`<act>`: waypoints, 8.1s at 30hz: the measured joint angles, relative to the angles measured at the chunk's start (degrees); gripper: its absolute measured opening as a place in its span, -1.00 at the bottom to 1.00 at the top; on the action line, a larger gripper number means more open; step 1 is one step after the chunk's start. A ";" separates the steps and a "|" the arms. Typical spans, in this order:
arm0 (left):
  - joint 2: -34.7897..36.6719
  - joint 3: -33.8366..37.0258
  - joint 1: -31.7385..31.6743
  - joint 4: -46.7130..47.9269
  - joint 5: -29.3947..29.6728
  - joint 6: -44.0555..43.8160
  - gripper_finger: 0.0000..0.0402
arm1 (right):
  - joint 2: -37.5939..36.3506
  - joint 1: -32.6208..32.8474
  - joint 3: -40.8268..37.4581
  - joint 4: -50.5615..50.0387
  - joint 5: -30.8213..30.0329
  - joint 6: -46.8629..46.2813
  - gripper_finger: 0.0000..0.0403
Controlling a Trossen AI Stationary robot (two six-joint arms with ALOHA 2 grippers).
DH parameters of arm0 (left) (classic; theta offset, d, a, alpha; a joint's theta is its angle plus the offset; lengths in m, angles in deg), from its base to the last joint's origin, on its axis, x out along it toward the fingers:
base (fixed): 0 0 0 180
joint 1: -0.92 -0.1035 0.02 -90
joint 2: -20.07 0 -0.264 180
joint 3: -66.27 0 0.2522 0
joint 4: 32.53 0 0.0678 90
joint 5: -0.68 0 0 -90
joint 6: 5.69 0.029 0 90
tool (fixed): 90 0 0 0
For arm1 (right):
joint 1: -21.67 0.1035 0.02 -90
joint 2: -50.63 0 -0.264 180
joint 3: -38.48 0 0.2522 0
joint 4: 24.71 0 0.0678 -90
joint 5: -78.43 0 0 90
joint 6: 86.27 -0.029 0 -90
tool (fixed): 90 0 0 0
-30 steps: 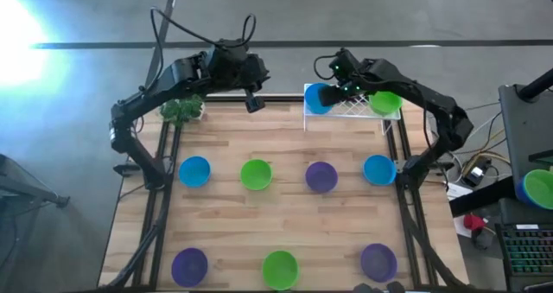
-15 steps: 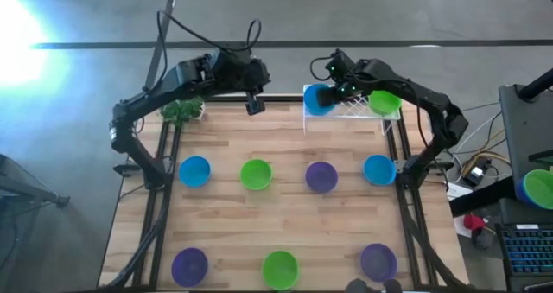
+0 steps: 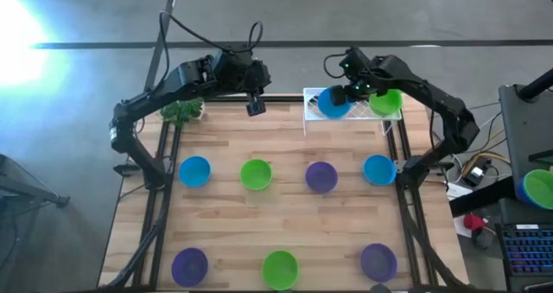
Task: Pick & Place Mini bowls
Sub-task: Put the top blue bowl on the shelf, then put the top violet bowl on the shelf
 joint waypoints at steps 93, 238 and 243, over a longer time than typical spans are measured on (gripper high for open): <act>0.61 -0.03 0.00 14.90 1.94 -9.01 -0.69 | -19.71 -2.80 5.49 -5.17 -7.71 -0.20 -0.66; 14.45 0.07 15.69 20.83 2.54 -6.98 -0.69 | 10.29 8.37 25.13 -9.21 12.97 22.26 -0.96; 14.45 0.07 15.69 19.39 2.54 -6.98 -0.69 | 10.81 1.87 24.61 -9.17 12.81 22.93 -0.96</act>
